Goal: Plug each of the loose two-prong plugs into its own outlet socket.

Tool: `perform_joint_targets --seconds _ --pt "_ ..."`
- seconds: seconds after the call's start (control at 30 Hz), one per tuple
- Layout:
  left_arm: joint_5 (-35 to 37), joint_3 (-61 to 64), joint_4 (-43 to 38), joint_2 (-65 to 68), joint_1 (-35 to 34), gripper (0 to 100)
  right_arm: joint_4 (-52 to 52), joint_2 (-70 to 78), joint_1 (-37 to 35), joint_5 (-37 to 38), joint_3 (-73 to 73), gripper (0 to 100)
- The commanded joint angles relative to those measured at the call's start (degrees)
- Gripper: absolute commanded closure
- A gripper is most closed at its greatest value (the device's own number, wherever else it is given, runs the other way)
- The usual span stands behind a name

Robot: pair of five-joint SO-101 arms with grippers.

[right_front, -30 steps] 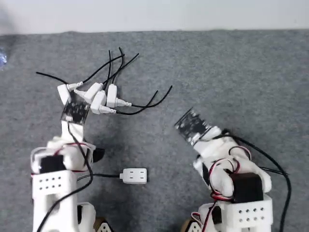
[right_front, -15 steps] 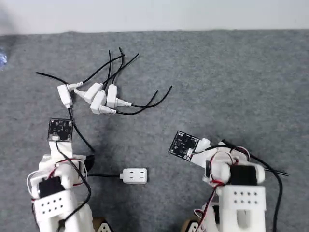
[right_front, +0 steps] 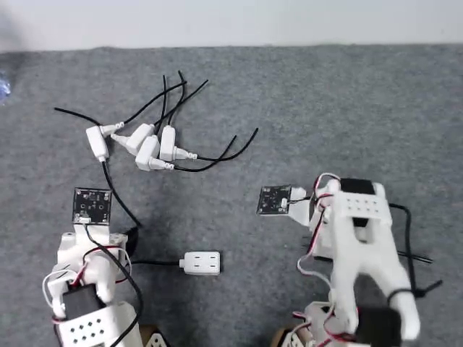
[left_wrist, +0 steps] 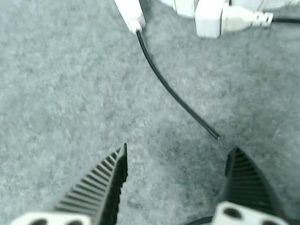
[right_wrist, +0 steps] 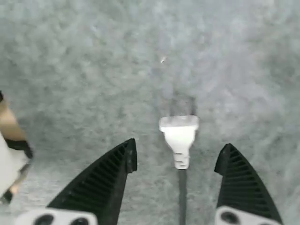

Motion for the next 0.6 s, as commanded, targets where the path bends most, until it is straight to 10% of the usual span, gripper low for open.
perform_joint_targets --seconds 0.0,0.43,0.57 --pt "-0.5 0.5 0.2 -1.6 2.5 68 -2.2 2.4 2.5 4.4 -3.3 73.6" --pt "-0.6 0.8 0.1 -1.7 3.2 68 -8.7 15.6 3.1 7.3 -4.5 74.2" --pt "-0.6 0.9 0.1 -1.7 3.5 68 -6.5 16.0 3.1 7.3 -6.2 91.8"
